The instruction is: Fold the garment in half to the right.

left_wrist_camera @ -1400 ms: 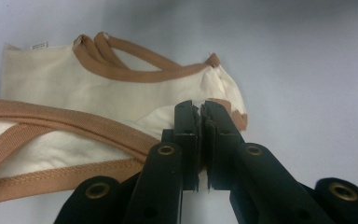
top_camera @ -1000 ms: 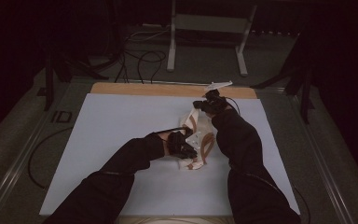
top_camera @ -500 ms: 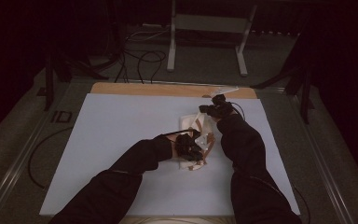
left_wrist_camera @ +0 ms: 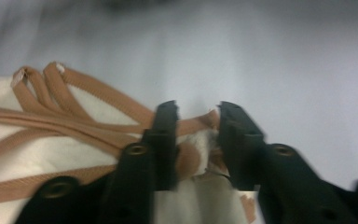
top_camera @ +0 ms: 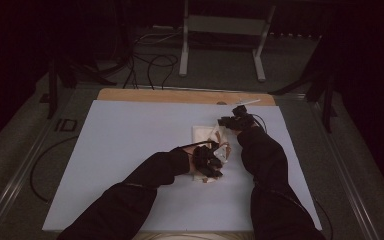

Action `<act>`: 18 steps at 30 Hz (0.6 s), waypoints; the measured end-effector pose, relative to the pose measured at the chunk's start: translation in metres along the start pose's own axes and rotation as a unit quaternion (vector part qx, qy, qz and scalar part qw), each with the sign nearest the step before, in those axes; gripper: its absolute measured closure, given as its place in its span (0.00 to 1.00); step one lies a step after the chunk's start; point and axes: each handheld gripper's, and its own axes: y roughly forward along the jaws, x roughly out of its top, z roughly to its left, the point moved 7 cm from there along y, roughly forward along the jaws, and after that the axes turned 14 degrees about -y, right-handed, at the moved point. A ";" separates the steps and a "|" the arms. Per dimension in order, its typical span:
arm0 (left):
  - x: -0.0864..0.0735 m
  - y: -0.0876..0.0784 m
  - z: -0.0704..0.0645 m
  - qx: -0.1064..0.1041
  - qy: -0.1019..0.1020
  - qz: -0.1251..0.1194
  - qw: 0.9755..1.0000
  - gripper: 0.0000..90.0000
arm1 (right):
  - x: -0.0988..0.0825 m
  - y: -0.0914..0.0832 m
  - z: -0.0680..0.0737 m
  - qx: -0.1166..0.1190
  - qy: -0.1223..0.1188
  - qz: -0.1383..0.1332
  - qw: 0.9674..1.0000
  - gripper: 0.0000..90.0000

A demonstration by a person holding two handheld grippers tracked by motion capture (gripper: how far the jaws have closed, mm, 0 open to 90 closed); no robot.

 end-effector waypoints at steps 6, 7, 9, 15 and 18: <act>-0.002 -0.003 -0.005 -0.003 -0.002 -0.003 1.000 0.54 | 0.004 -0.003 -0.001 -0.008 -0.003 0.004 1.000 0.63; -0.003 -0.005 -0.006 -0.004 -0.004 -0.005 1.000 0.52 | 0.005 -0.004 -0.001 -0.006 -0.004 0.002 1.000 0.62; -0.004 -0.008 -0.007 -0.005 -0.008 -0.008 1.000 0.45 | 0.008 -0.005 0.000 -0.006 -0.005 0.001 1.000 0.59; -0.013 -0.025 -0.007 -0.009 -0.018 -0.021 1.000 0.18 | 0.019 -0.012 0.008 -0.004 -0.013 -0.005 1.000 0.52; -0.018 -0.034 -0.004 -0.009 -0.031 -0.027 0.999 0.12 | 0.023 -0.017 0.017 0.000 -0.018 -0.014 1.000 0.49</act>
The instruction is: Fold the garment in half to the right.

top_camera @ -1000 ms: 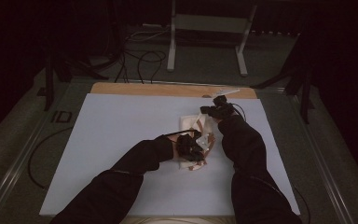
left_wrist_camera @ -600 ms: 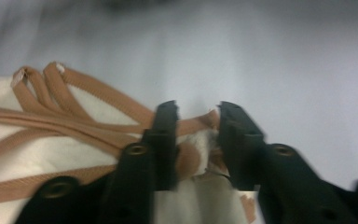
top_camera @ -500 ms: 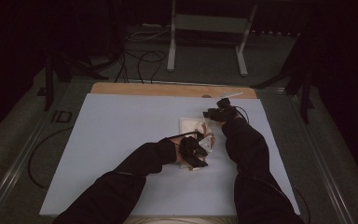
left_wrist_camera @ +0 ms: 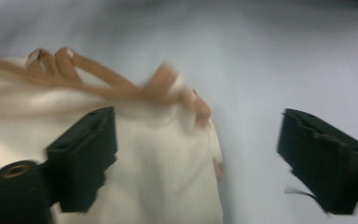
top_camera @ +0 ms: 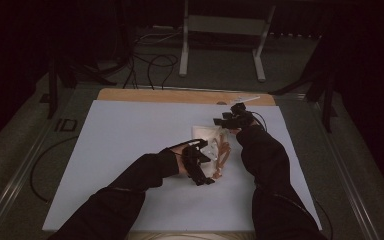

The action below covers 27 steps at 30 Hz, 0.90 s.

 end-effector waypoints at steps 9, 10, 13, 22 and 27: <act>-0.021 -0.027 0.008 0.001 -0.043 -0.021 0.999 0.01 | 0.004 -0.008 0.009 0.001 -0.011 0.007 1.000 0.48; -0.023 -0.030 0.009 0.004 -0.047 -0.023 0.999 0.01 | 0.004 -0.009 0.007 0.000 -0.010 0.006 1.000 0.50; -0.037 -0.044 0.010 0.009 -0.070 -0.046 0.996 0.00 | 0.001 -0.009 0.003 -0.005 -0.007 0.009 1.000 0.52; -0.090 -0.076 0.018 0.042 -0.126 -0.077 0.988 0.00 | -0.023 0.004 -0.014 -0.019 0.028 0.038 0.999 0.59; -0.120 -0.085 0.018 0.060 -0.156 -0.085 0.982 0.00 | -0.031 0.013 -0.014 -0.008 0.037 0.049 0.998 0.60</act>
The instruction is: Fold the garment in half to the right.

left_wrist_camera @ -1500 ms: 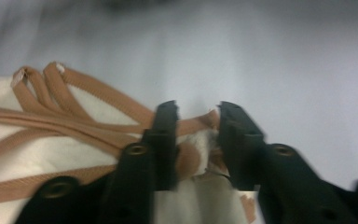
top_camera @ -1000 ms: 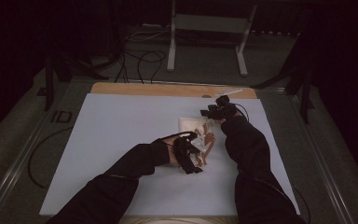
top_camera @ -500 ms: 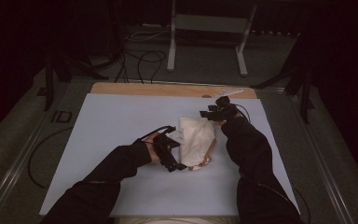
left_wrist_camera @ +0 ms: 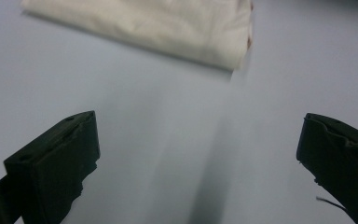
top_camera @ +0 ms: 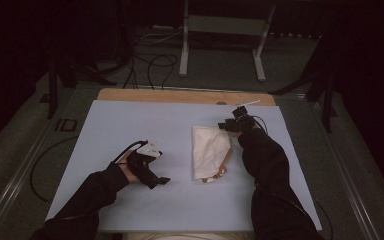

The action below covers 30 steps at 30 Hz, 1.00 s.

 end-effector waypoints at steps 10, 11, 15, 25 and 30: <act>-0.036 -0.018 0.014 0.027 -0.046 -0.025 0.998 0.00 | -0.011 0.001 0.001 0.002 -0.011 0.027 1.000 1.00; -0.036 -0.018 0.014 0.027 -0.046 -0.025 0.998 0.00 | -0.011 0.001 0.001 0.002 -0.011 0.027 1.000 1.00; -0.047 -0.024 0.018 0.037 -0.060 -0.033 0.997 0.00 | -0.009 -0.007 0.000 -0.015 -0.031 0.022 0.999 1.00; -0.070 -0.047 0.029 0.067 -0.098 -0.057 0.991 0.00 | -0.011 -0.022 -0.003 -0.030 -0.025 0.014 0.999 1.00; -0.080 -0.055 0.037 0.086 -0.113 -0.066 0.988 0.00 | -0.019 -0.017 -0.007 -0.031 -0.014 0.023 0.999 1.00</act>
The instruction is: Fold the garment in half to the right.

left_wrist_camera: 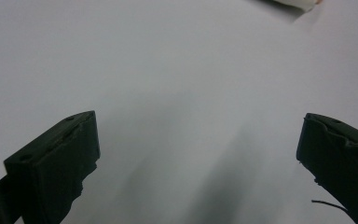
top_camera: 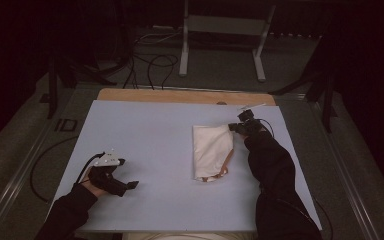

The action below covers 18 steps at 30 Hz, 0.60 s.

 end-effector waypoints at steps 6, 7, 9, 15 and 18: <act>-0.002 -0.008 0.007 0.020 -0.010 -0.015 1.000 0.00 | -0.008 0.009 -0.002 -0.003 0.009 0.012 1.000 1.00; -0.003 -0.009 0.008 0.023 -0.010 -0.016 1.000 0.00 | -0.010 0.012 -0.002 -0.006 0.010 0.017 1.000 1.00; -0.005 -0.010 0.010 0.027 -0.013 -0.016 0.999 0.00 | -0.015 0.016 -0.001 -0.004 0.010 0.025 1.000 1.00; -0.009 -0.010 0.012 0.032 -0.017 -0.014 0.999 0.00 | -0.024 0.020 -0.001 -0.005 0.021 0.032 0.999 1.00; -0.009 -0.011 0.013 0.034 -0.020 -0.016 0.999 0.00 | -0.023 0.020 -0.001 -0.011 0.014 0.037 0.999 1.00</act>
